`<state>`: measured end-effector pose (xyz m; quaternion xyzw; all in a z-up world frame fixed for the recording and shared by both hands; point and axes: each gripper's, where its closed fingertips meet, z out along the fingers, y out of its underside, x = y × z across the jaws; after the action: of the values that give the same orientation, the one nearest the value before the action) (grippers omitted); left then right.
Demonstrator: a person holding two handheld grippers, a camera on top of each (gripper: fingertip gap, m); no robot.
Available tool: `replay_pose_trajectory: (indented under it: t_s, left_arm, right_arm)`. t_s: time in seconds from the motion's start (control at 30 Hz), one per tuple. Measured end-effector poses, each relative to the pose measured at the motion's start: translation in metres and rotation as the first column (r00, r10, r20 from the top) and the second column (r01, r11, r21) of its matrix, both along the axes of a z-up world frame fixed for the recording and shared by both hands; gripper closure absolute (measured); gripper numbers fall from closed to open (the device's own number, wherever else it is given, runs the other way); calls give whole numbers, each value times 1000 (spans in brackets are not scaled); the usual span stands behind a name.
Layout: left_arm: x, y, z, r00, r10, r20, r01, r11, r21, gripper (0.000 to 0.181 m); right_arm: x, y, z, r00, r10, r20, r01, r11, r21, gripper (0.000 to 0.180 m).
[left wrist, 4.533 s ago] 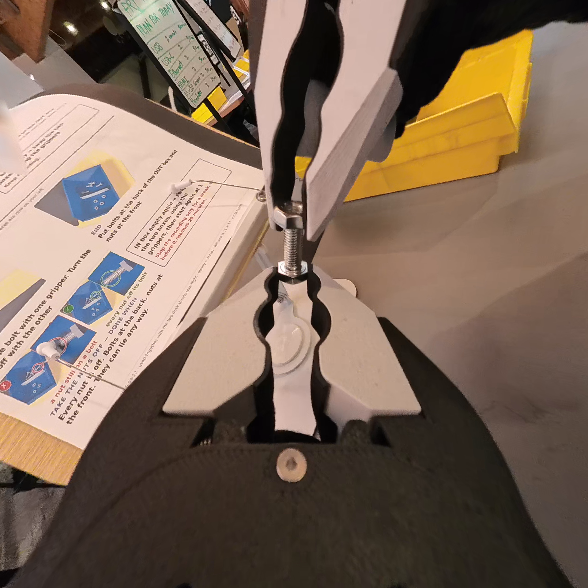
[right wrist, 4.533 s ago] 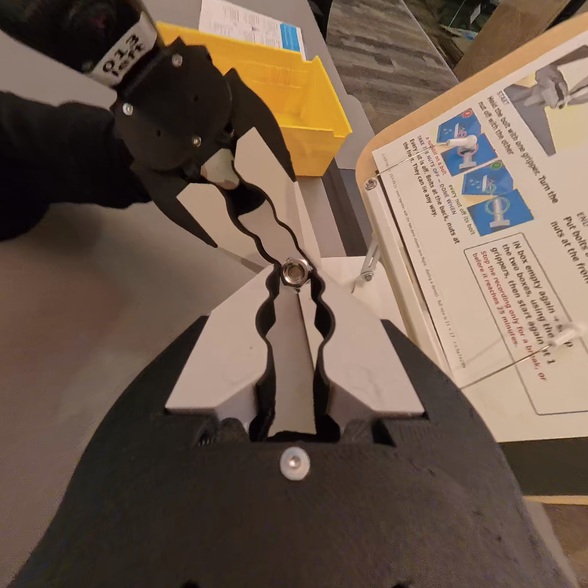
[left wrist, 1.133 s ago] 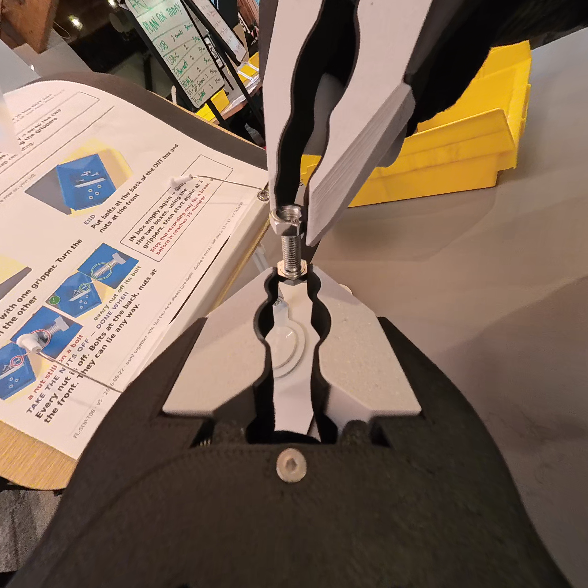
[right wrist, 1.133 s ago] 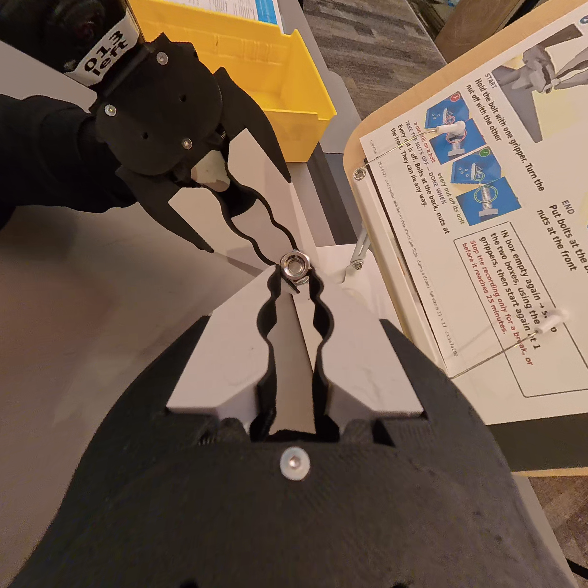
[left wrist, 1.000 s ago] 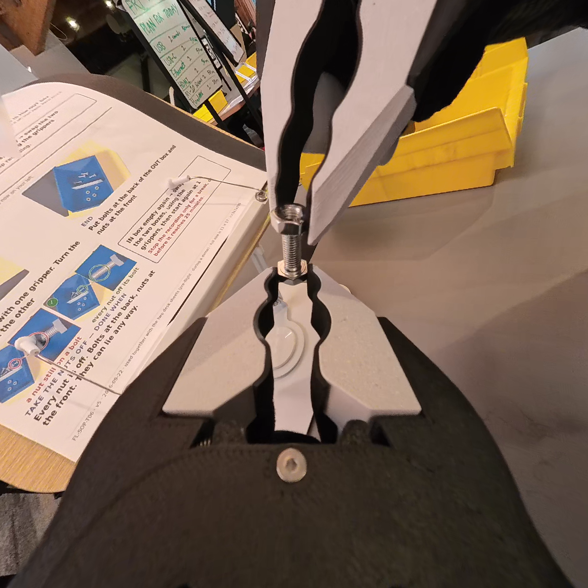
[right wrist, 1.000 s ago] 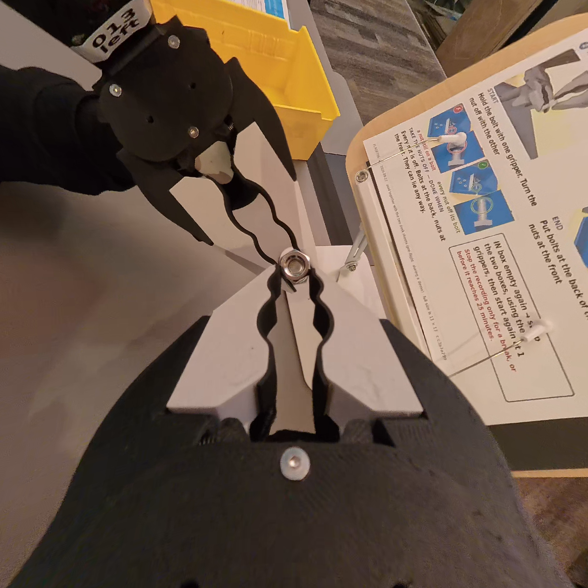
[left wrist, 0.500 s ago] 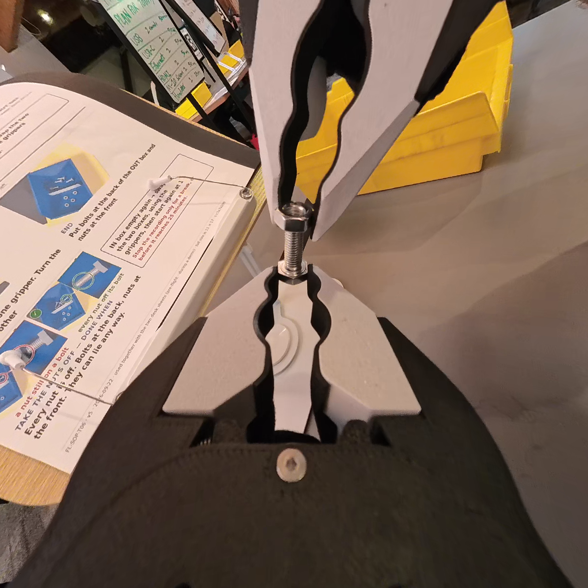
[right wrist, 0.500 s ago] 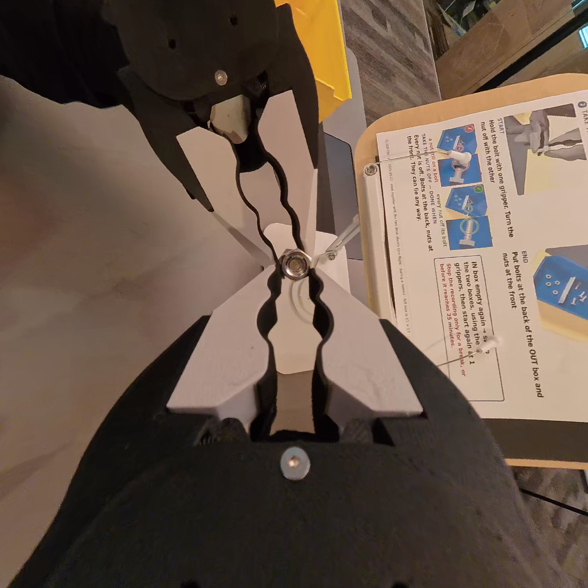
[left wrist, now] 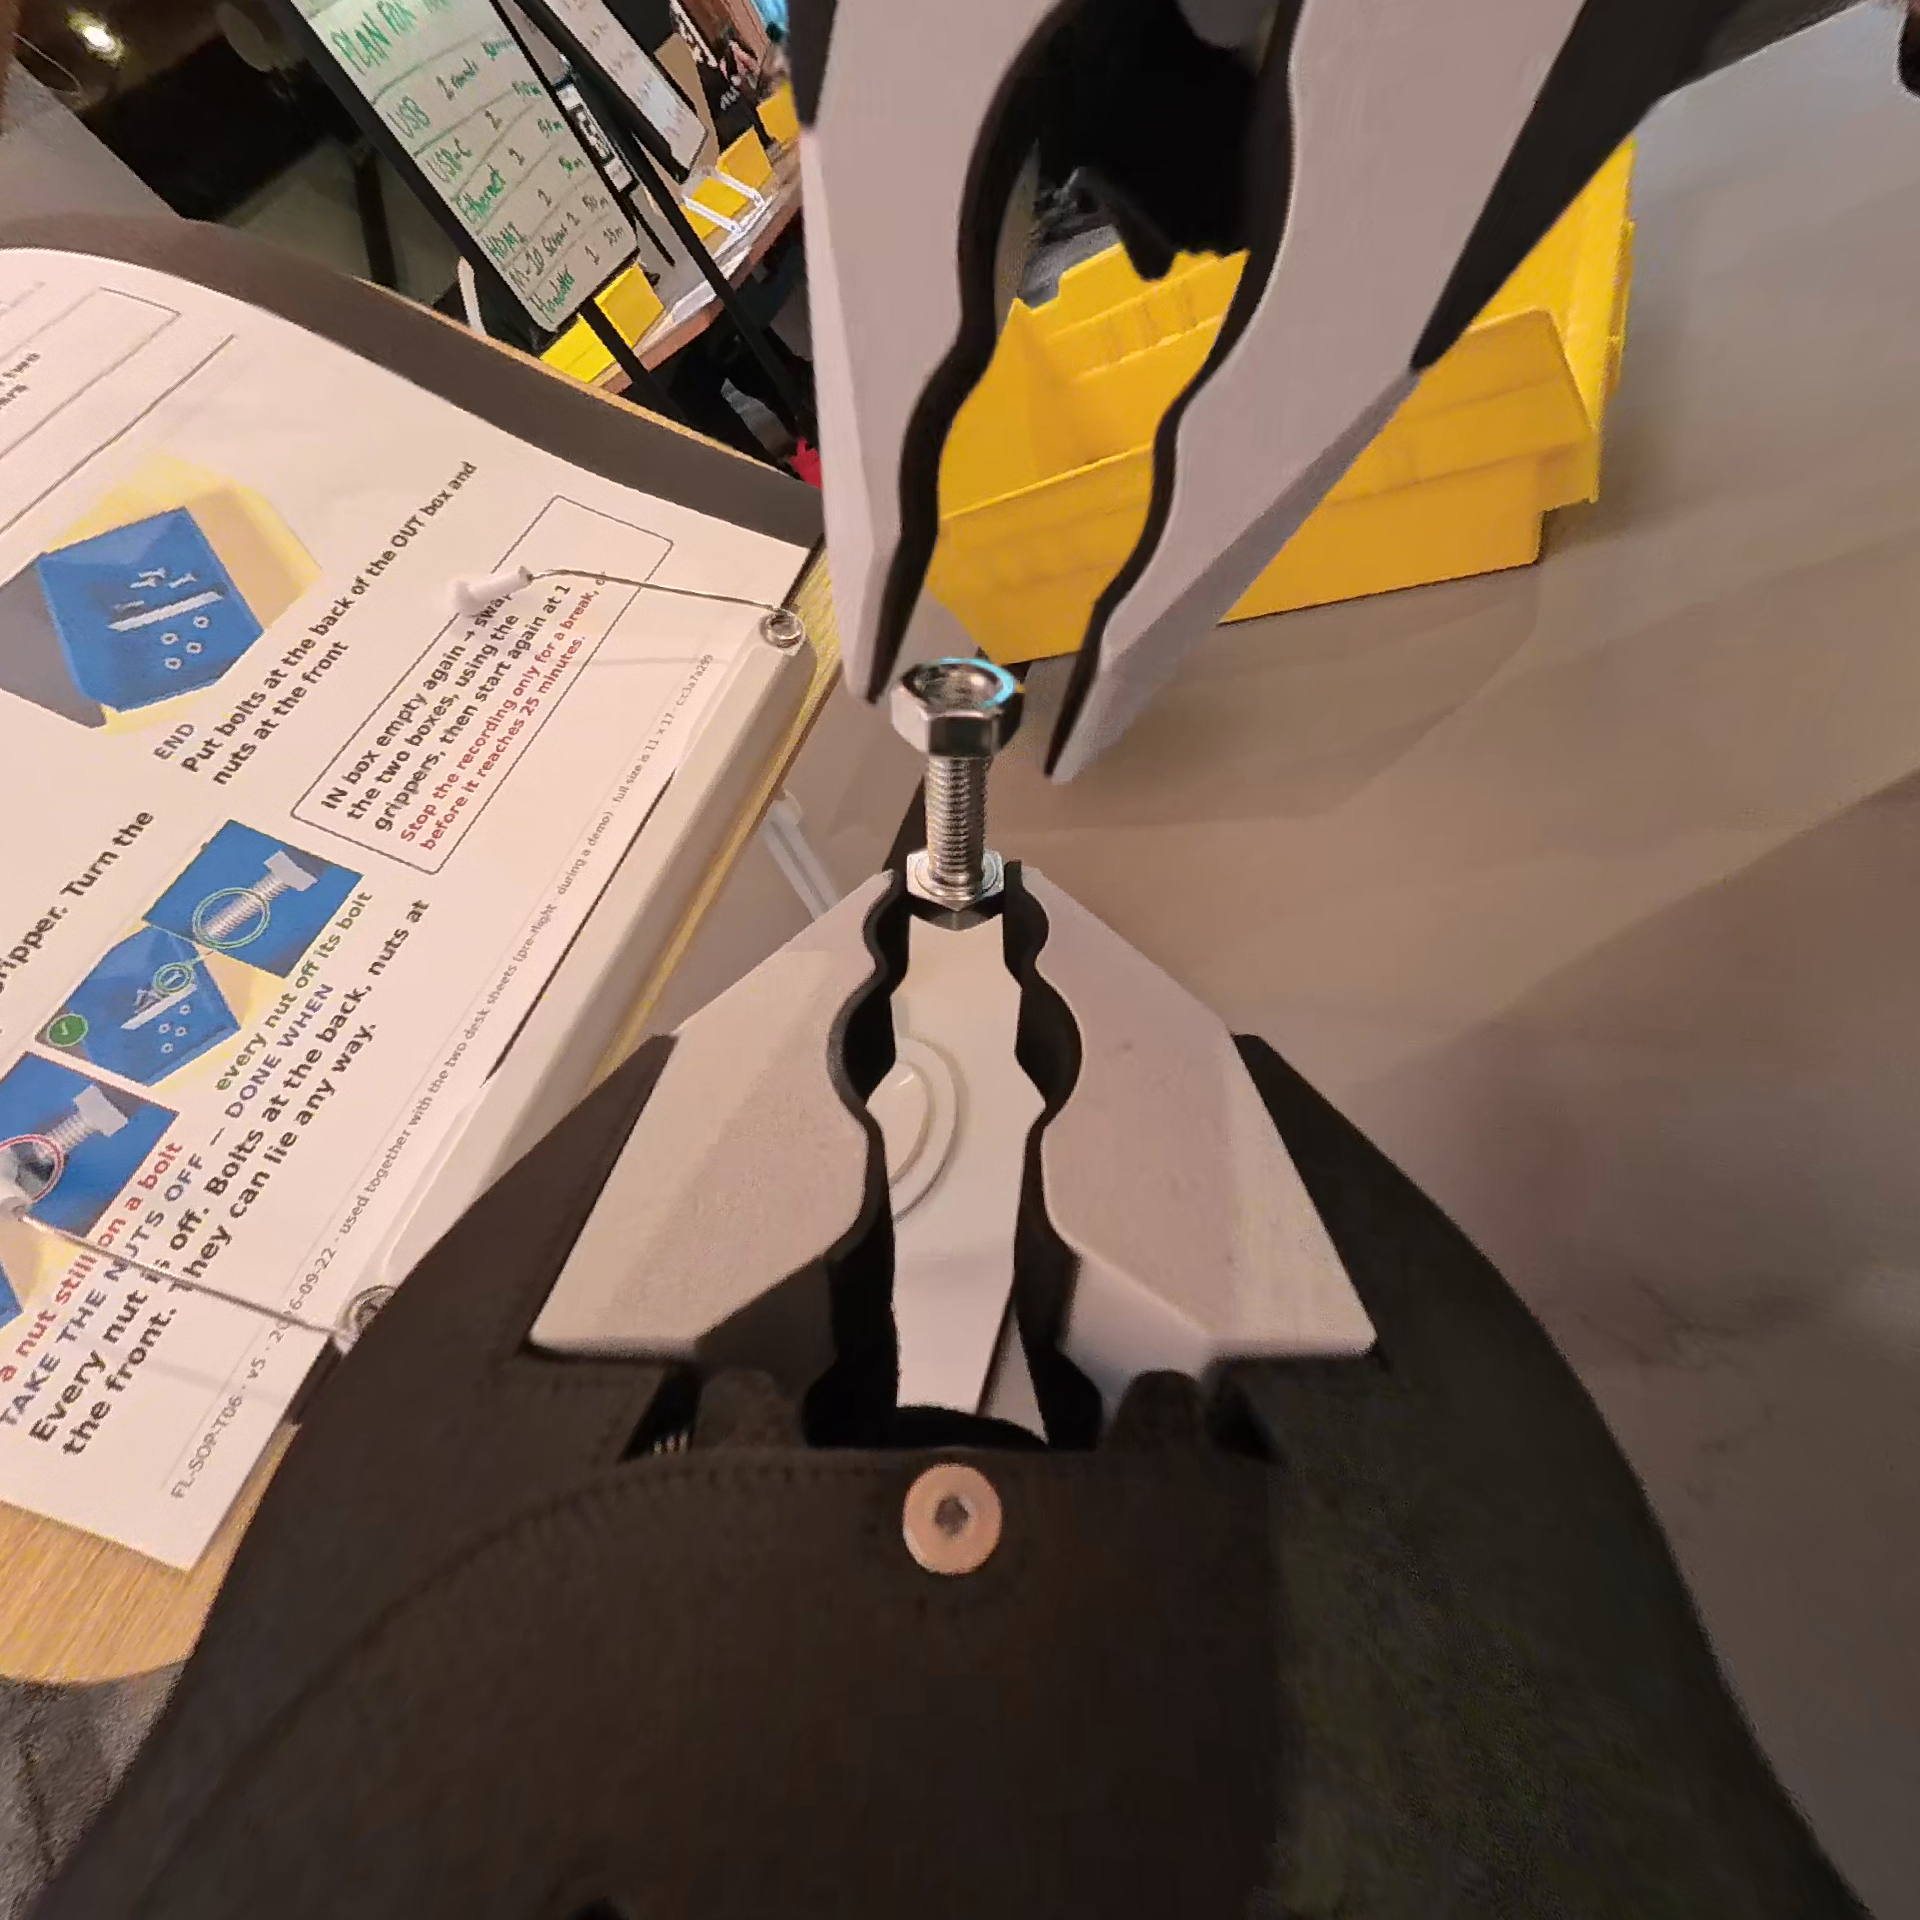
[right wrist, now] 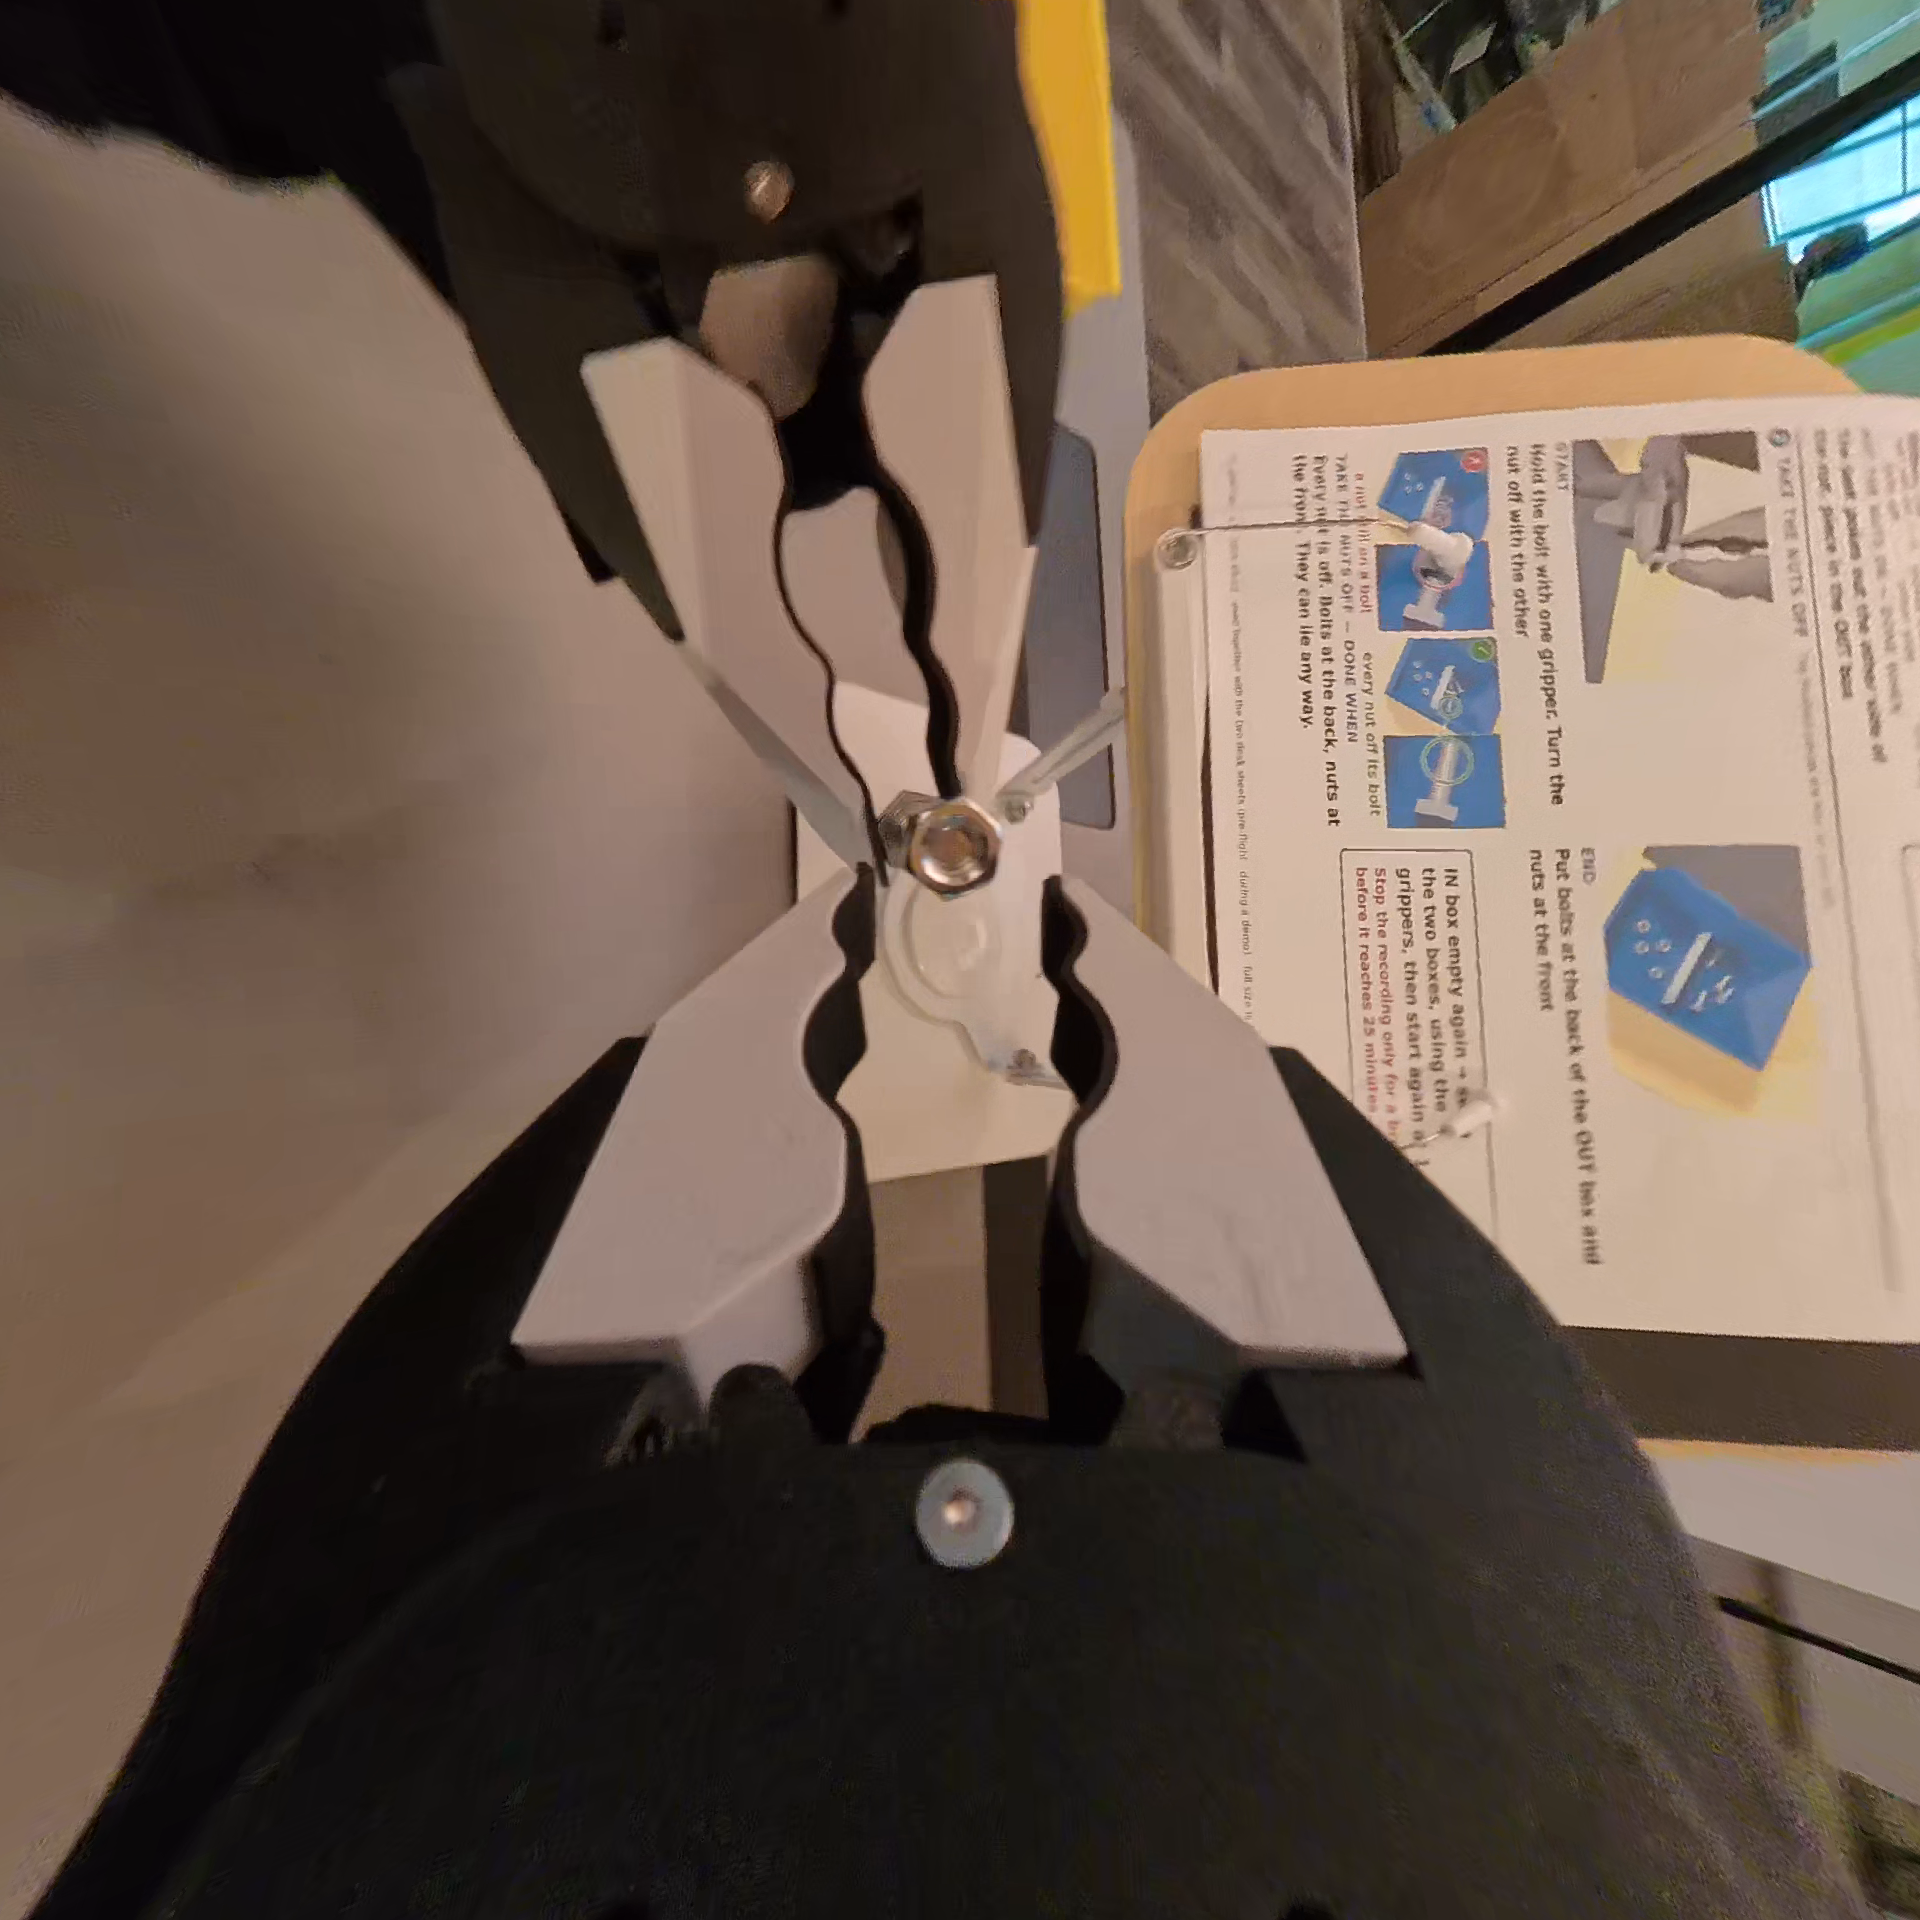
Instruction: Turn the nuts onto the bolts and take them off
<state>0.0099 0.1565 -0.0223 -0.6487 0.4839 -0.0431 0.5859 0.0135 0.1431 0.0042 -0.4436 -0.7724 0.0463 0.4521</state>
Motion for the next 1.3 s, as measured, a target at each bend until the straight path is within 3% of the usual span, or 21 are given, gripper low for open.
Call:
replay_pose_trajectory:
  t_s: [0.03, 0.3, 0.4, 0.77, 0.97, 1.1, 1.3]
  left_arm:
    - [-1, 1, -1, 1000, 4, -5, -4, 1000, 1, 165]
    - [-13, 11, 3, 997, 79, 24, -79, 997, 13, 165]
    - [-16, 13, 4, 994, 101, 31, -102, 995, 17, 165]
    - [-21, 16, 7, 991, 131, 38, -132, 991, 25, 165]
    - [-20, 16, 5, 992, 125, 33, -125, 992, 24, 165]
    - [-18, 15, 5, 993, 118, 27, -118, 993, 24, 165]
    - [-15, 12, 1, 996, 94, 3, -94, 995, 17, 165]
  right_arm:
    - [0, 0, 5, 999, -10, -36, 8, 999, -52, 144]
    - [-4, 9, 23, 963, -174, -205, 72, 901, -428, 140]
    - [-12, 4, 20, 959, -191, -209, 65, 867, -494, 138]
    - [-22, 13, 4, 947, -277, -161, 155, 836, -527, 159]
    - [-25, 13, 6, 947, -269, -175, 142, 840, -524, 151]
    - [-24, 11, 5, 956, -246, -161, 140, 863, -485, 164]
    - [-21, 7, 0, 979, -163, -120, 109, 924, -368, 164]
